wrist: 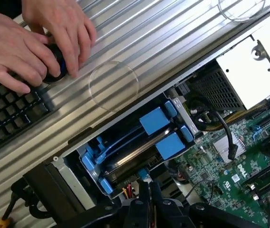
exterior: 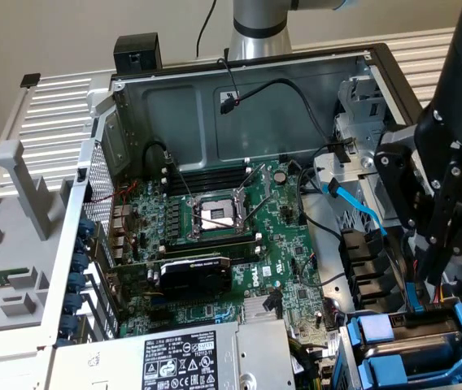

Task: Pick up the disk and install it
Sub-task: 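Insert the second disk wire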

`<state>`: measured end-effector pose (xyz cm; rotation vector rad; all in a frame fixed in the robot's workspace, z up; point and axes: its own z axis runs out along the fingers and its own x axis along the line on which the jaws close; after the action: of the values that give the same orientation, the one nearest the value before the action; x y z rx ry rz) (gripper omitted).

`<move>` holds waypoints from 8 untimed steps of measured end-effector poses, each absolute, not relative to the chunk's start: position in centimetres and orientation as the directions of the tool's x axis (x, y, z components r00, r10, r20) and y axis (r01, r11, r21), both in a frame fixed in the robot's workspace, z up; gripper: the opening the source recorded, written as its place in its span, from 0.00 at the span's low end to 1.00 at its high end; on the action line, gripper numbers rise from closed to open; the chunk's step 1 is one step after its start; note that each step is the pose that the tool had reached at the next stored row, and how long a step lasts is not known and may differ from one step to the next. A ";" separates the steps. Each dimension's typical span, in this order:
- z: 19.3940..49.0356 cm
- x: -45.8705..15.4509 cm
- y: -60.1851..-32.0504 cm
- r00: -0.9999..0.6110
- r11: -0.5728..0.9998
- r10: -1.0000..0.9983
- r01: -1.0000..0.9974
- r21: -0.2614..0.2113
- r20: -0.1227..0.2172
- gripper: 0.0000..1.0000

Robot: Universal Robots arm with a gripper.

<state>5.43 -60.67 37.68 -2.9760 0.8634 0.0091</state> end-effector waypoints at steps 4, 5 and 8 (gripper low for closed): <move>37.7 5.4 -60.7 0.881 -0.880 -0.472 -0.472 -0.040 -0.017 0.15; 37.7 5.4 -60.7 0.890 -0.889 -0.456 -0.456 -0.040 -0.017 0.15; 37.7 5.4 -60.7 0.913 -0.912 -0.407 -0.408 -0.040 -0.017 0.15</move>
<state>5.44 -60.67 37.67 -3.0308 0.6461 0.0129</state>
